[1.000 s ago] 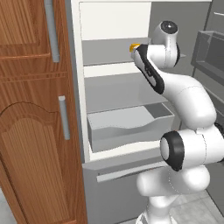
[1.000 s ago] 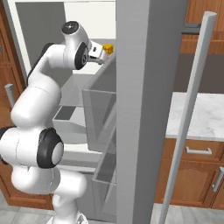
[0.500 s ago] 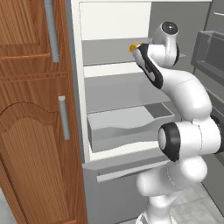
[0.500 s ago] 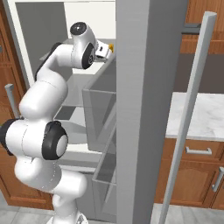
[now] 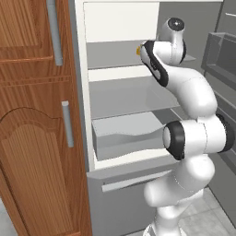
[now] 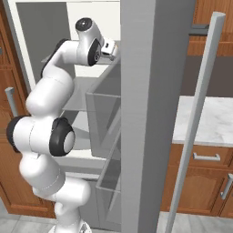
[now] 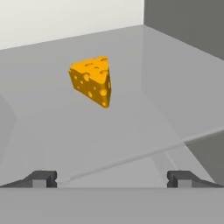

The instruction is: Take the cheese, chicken drumstick, and eggplant from the fridge and place them on the plate on the dining counter to create an appetizer plate.

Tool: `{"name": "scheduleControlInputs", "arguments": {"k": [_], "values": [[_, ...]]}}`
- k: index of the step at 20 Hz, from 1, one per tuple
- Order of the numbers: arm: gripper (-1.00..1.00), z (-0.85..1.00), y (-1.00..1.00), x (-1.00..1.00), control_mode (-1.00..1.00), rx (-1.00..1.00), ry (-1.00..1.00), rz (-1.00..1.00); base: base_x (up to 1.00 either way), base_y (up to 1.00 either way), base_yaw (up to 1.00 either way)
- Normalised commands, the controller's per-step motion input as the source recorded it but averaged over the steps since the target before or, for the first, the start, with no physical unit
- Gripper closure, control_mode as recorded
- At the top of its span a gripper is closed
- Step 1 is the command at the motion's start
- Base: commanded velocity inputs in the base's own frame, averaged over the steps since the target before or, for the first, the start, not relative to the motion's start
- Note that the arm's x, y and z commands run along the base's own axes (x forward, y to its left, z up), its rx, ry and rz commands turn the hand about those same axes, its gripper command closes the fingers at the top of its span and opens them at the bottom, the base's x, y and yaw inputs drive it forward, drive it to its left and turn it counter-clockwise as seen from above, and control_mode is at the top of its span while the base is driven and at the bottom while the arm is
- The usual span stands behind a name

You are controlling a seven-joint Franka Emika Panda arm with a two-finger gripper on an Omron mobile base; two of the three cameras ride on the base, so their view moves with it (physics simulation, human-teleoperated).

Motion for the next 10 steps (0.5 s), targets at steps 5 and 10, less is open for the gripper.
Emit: {"name": "scheduleControlInputs", "arguments": {"k": [5,10], "values": [[-1.00,0.09,0.00,0.24,-1.00,0.01,0.00,-0.01,0.00,0.00,0.00],[-1.00,0.00,-0.01,0.41,-1.00,0.00,0.00,0.00,0.00,0.00,0.00]]}}
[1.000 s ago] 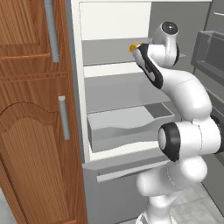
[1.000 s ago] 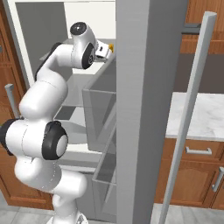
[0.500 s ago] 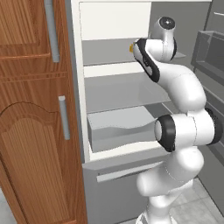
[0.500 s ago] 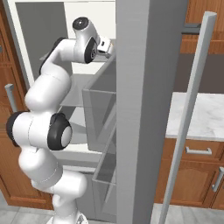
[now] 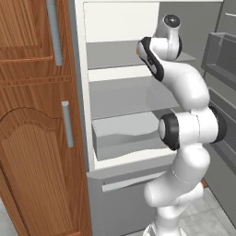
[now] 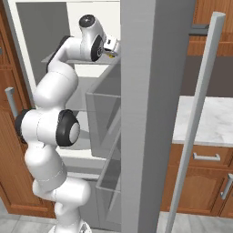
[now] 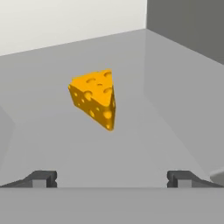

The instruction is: Take the cheese, chicken drumstick, and eggplant from the fridge and place them on the plate on the dining counter to create an appetizer plate.

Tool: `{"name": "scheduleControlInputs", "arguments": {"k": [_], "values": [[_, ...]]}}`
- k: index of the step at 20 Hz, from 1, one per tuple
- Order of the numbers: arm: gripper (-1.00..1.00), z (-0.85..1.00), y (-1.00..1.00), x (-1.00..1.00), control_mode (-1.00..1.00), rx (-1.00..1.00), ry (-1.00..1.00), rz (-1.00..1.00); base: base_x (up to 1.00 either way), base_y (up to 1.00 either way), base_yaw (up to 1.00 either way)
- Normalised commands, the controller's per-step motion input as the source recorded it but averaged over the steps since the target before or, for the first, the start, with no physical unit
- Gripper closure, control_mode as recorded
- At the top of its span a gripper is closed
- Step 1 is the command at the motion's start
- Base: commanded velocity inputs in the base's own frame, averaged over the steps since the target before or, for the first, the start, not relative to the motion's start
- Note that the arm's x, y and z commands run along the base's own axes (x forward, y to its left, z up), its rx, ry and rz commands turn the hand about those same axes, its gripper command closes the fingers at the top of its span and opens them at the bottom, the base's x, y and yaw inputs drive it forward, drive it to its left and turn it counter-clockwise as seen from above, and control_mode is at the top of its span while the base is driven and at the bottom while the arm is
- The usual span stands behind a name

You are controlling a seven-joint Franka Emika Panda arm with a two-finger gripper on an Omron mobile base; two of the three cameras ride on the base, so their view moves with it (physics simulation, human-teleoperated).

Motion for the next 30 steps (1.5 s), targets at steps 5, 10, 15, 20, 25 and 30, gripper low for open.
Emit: {"name": "scheduleControlInputs", "arguments": {"k": [5,10,15,20,25,30], "values": [[-1.00,0.00,-0.02,0.46,-1.00,0.01,0.00,0.00,0.00,0.00,0.00],[-1.00,0.00,-0.04,0.39,-1.00,0.00,0.00,0.00,0.00,0.00,0.00],[-1.00,0.00,-0.08,0.34,-1.00,0.01,0.00,0.00,0.00,0.00,0.00],[-1.00,0.00,-0.14,0.35,-1.00,0.01,0.00,0.00,0.00,0.00,0.00],[-1.00,0.00,-0.07,0.31,-1.00,0.00,0.01,0.00,0.00,0.00,0.00],[-1.00,0.00,0.00,0.24,-1.00,0.00,0.03,0.00,0.00,0.00,0.00]]}}
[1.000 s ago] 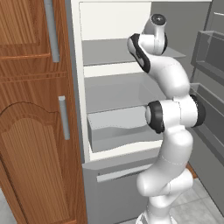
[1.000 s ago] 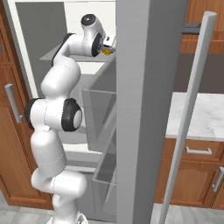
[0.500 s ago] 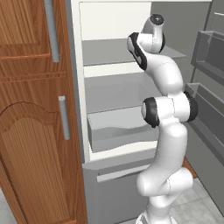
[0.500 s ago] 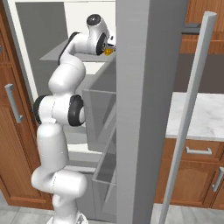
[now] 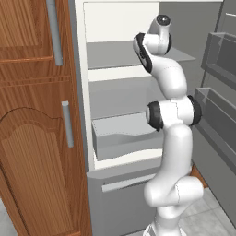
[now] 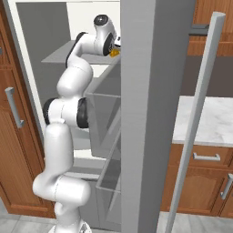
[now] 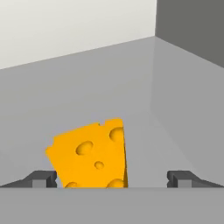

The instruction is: Take the cheese, chicken drumstick, and eggplant from the fridge and place them on the plate on the dining counter to create an appetizer plate.

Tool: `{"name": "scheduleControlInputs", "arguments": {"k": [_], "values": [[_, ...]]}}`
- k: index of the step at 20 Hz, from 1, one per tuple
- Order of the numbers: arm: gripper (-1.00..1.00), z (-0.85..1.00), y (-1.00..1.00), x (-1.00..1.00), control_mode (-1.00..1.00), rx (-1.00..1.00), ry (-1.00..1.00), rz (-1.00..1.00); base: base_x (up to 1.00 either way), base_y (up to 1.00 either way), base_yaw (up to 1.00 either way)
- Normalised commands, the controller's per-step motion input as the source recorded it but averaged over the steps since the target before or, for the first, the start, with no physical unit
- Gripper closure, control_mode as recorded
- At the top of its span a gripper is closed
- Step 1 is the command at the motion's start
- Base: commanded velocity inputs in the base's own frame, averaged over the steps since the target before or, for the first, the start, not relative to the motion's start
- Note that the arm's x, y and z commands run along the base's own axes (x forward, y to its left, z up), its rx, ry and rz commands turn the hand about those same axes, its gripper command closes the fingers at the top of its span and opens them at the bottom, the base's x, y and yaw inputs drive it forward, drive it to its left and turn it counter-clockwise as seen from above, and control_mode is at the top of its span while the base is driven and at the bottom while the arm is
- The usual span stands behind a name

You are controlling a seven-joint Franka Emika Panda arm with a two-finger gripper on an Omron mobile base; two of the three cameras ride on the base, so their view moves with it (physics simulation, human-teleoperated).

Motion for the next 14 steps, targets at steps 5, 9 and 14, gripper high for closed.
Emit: {"name": "scheduleControlInputs", "arguments": {"k": [5,9,14], "values": [[-1.00,0.00,0.01,0.06,-1.00,0.00,0.03,0.00,0.00,0.00,0.00],[-1.00,-0.03,0.06,0.03,-1.00,0.00,0.03,0.00,0.00,0.00,0.00],[-1.00,-0.19,0.12,0.10,-1.00,0.00,0.07,0.00,0.00,0.00,0.00]]}}
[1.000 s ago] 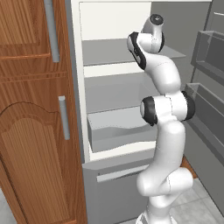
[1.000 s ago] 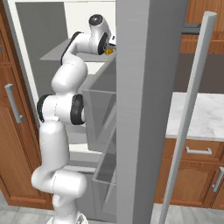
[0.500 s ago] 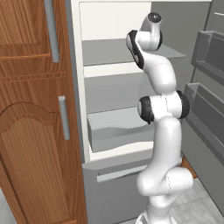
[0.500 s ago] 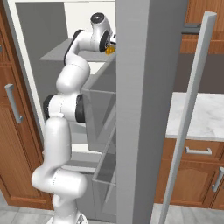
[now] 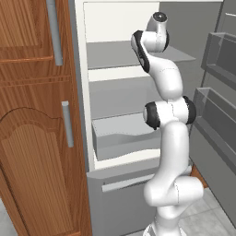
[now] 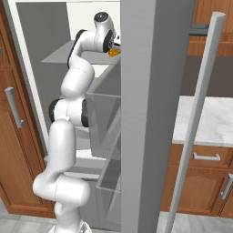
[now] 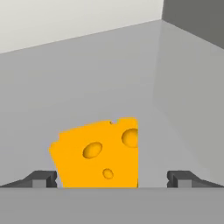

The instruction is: Take the cheese, chicken drumstick, and eggplant from the fridge and place them on the plate on the dining counter to create an appetizer plate.

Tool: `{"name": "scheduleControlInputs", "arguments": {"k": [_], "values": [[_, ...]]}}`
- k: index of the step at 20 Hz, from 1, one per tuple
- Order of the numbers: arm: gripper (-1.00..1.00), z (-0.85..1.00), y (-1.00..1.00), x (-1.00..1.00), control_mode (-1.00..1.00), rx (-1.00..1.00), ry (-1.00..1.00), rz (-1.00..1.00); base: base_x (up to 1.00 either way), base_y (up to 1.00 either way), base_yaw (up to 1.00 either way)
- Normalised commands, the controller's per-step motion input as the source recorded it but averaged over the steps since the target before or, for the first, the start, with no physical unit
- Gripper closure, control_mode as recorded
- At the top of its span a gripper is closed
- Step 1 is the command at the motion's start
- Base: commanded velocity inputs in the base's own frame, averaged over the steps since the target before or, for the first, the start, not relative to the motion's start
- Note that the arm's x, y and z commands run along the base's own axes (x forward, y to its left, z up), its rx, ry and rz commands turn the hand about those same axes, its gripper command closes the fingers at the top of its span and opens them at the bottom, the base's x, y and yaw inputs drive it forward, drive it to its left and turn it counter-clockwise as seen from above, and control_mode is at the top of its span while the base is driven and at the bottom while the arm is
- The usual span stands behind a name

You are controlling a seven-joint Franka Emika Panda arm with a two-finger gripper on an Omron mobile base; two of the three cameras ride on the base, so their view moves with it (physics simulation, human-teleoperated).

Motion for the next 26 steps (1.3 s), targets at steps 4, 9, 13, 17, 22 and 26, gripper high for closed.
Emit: {"name": "scheduleControlInputs", "arguments": {"k": [4,9,13,17,22,26], "values": [[-1.00,-0.34,0.15,0.18,-1.00,0.00,0.06,0.00,0.00,0.00,0.00],[1.00,-0.34,0.01,0.40,-1.00,0.00,0.00,0.00,0.00,0.00,0.00],[1.00,-0.44,0.00,0.34,-1.00,0.00,-0.03,0.00,0.00,0.00,0.00],[1.00,-0.73,0.00,0.22,-1.00,0.00,-0.13,0.01,0.00,0.00,0.00],[1.00,-0.84,0.03,-0.07,-1.00,0.00,-0.19,0.00,0.00,0.00,0.00],[1.00,-1.00,0.14,-0.10,-1.00,0.00,-0.39,0.01,0.00,0.00,0.00]]}}
